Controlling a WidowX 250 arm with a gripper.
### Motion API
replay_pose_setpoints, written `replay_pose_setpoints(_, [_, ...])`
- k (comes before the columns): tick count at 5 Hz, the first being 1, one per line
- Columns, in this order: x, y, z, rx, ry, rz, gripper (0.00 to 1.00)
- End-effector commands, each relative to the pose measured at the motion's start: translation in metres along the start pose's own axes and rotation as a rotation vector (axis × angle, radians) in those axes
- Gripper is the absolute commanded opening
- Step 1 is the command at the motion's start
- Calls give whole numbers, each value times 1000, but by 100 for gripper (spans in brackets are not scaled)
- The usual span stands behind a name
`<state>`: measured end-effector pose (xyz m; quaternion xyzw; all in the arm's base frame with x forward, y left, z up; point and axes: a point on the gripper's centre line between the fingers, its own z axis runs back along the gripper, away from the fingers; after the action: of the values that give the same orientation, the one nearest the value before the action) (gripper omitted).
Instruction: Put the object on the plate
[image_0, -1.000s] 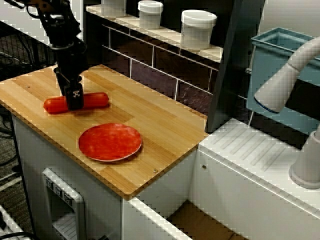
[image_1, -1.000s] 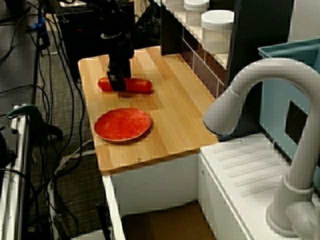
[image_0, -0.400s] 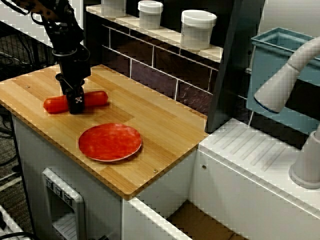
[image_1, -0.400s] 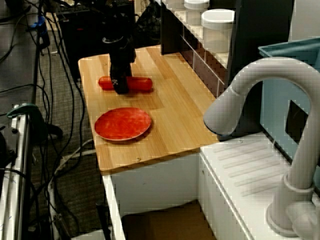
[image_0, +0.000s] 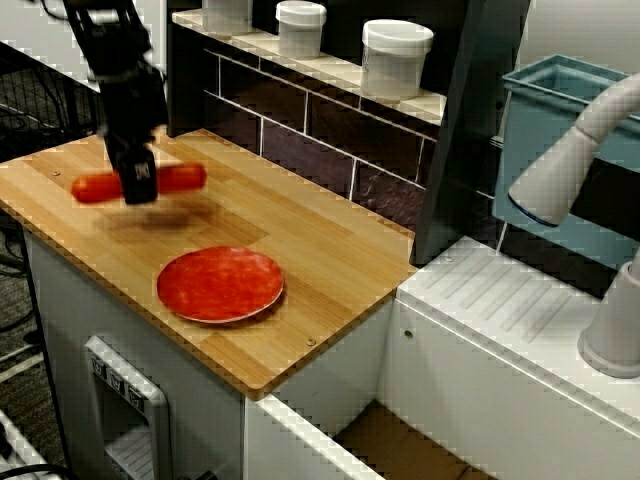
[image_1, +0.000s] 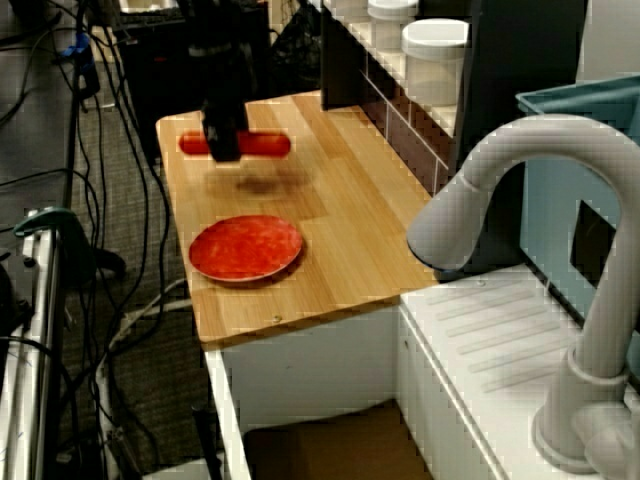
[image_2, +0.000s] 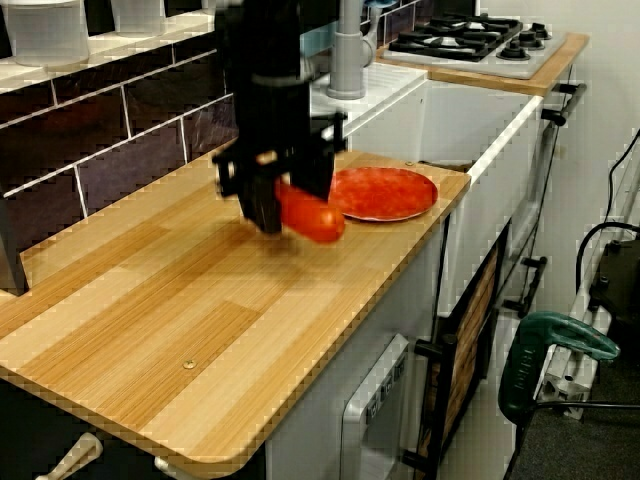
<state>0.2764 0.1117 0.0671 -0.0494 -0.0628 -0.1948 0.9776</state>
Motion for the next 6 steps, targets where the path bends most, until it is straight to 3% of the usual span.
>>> replay_pose_setpoints(1, [5,-34,40,51,-71,-115,0])
replay_pose_setpoints(3, [9,-90,41,46,-89,-207,0])
replay_pose_setpoints(4, [14,-108,26,75,-82,-226,0])
replay_pose_setpoints(6, [20,-118,-20,96,-24,-233,0])
